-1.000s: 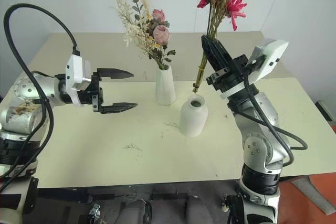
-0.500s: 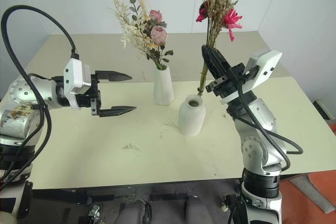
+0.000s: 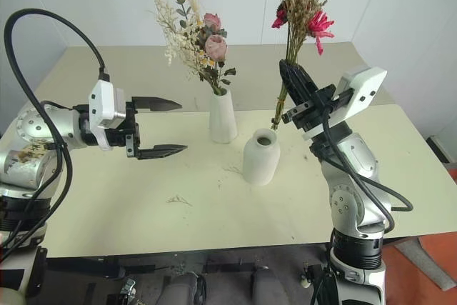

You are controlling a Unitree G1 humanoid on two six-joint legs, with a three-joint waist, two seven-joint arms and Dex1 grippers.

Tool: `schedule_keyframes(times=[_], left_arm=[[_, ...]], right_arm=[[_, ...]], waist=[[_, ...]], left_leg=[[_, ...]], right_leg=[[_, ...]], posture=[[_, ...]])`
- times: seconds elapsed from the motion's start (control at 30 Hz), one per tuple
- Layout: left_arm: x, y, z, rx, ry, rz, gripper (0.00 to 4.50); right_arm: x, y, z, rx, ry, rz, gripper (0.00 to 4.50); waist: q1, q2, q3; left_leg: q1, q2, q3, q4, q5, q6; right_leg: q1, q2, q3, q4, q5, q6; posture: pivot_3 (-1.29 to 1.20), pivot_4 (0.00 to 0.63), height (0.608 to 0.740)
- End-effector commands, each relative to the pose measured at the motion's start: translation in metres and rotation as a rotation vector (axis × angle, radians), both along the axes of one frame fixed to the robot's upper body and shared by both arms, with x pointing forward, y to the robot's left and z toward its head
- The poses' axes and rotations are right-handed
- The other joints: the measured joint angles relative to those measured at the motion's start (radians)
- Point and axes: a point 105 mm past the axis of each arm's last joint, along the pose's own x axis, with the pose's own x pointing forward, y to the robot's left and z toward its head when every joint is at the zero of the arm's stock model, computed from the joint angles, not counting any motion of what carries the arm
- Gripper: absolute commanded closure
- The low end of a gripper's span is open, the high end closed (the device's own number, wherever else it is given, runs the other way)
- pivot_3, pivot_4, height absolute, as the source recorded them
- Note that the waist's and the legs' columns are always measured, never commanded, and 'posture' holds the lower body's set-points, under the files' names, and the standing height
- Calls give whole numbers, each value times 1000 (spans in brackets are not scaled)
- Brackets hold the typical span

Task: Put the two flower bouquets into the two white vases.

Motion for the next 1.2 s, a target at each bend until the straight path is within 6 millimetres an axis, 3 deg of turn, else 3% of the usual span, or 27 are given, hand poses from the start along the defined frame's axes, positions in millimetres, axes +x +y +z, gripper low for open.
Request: schedule_keyframes(times=[0.03,0.27,0.47,0.67,1.2], left_arm=[[-2,-1,4,0,-31,-14,0],[-1,-1,3,5,-31,-22,0],[0,-2,3,8,-34,-29,0],[0,-1,7,6,-40,-31,0],[-4,6,11,7,-45,-5,0]], right_arm=[[-13,2,21,-17,-111,-28,4454],[-27,12,31,15,-127,36,4454],[-36,25,16,18,-70,92,4454],[-21,27,-11,16,-5,79,4454],[-9,16,-33,2,28,43,4454]], waist=[[0,0,0],[0,0,0],[1,0,0],[1,0,0],[0,0,0]], left_leg=[[0,0,0,0,0,0],[0,0,0,0,0,0],[0,0,0,0,0,0],[0,0,0,0,0,0],[0,0,0,0,0,0]], right_leg=[[0,0,0,0,0,0],[0,0,0,0,0,0],[0,0,0,0,0,0],[0,0,0,0,0,0],[0,0,0,0,0,0]], posture=[[0,150,740],[0,150,740],[0,150,740],[0,150,740],[0,150,740]])
